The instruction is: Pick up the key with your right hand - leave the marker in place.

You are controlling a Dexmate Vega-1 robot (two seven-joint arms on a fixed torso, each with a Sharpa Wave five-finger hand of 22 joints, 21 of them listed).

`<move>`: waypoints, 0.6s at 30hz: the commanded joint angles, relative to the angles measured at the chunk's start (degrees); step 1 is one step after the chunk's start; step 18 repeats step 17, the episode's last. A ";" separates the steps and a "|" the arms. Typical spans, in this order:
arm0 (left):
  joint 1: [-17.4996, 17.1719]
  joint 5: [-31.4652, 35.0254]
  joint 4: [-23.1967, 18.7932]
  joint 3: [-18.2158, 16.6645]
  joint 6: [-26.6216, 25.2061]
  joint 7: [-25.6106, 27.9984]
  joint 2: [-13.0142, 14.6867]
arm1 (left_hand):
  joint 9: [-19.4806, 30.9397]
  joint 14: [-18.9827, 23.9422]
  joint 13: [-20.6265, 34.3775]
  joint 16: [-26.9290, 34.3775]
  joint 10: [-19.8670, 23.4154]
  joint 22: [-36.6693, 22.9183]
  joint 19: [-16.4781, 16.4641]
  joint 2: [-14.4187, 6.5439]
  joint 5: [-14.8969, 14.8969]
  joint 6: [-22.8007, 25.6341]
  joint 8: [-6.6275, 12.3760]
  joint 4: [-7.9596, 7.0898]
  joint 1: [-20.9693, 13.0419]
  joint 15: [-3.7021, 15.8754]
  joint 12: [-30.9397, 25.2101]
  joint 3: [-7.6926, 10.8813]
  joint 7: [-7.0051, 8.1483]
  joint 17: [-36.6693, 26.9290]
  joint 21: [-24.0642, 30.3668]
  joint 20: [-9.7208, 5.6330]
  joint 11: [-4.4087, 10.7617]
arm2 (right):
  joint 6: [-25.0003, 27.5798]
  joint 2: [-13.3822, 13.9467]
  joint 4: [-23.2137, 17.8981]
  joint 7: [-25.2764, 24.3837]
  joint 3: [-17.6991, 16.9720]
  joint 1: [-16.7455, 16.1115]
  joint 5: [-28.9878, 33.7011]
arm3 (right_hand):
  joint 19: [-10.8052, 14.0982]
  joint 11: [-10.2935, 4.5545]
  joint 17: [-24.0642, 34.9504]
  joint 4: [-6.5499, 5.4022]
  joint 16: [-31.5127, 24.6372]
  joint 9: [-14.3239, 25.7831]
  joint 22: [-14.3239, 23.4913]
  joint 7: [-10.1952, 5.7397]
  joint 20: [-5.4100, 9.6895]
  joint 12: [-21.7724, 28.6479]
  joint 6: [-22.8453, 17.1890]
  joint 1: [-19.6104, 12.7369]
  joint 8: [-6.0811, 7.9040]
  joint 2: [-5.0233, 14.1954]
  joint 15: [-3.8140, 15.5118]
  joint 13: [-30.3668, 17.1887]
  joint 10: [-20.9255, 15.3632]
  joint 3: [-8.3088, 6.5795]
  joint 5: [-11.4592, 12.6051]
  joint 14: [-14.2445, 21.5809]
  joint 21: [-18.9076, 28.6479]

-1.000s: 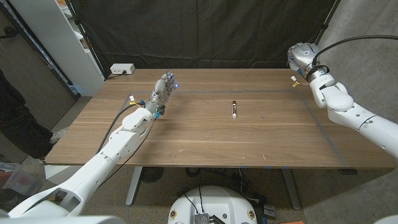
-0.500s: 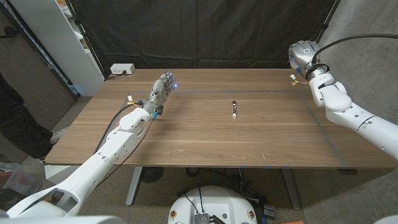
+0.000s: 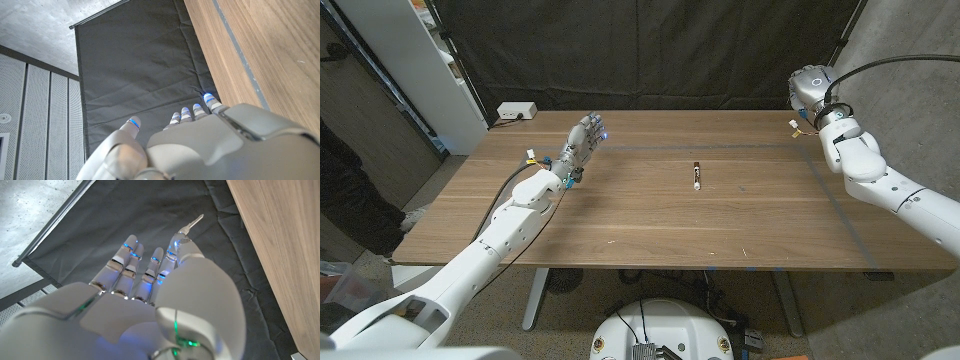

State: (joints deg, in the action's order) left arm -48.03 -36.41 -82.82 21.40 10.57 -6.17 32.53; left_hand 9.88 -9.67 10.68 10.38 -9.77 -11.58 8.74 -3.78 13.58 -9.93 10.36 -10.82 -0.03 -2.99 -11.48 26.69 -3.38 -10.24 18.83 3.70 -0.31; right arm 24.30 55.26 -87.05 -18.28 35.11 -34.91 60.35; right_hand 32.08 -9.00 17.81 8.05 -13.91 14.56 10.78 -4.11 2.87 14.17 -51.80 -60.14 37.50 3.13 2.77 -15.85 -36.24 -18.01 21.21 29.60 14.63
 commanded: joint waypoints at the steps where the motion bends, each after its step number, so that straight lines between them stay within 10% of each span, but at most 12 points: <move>1: 0.43 1.58 -0.08 1.30 -1.55 2.58 -1.26 | 0.15 -5.46 0.14 0.33 -4.01 -0.18 0.08 -6.28 0.40 -2.12 0.16 -0.16 0.18 -0.23 -0.24 -0.27 0.06 -0.12 -0.12 -0.41 -0.07 | -3.26 -0.87 5.46 -2.80 0.99 2.12 -0.84 | 0.14 -0.17 0.03 -0.10 0.13 0.16 0.19 -0.30 1.96 -0.21 -0.29 -0.35 8.19 0.48 9.98 -0.18 -0.42 0.47 0.45 0.58 0.06; 18: -0.51 2.60 -2.24 2.90 -4.25 7.74 -3.82 | 0.15 -5.59 0.14 0.28 -4.19 -0.18 0.30 -6.29 0.46 -2.29 0.09 -0.17 0.19 -0.21 -0.17 -0.34 -0.04 -0.12 -0.22 -0.27 -0.03 | -10.88 -2.31 17.35 -9.76 4.53 6.93 -4.26 | -0.03 -0.05 -0.11 -0.27 0.51 -0.08 0.19 -0.29 1.66 -0.52 -0.10 -0.27 8.59 0.54 9.87 -0.24 -0.39 0.70 0.68 0.65 -0.02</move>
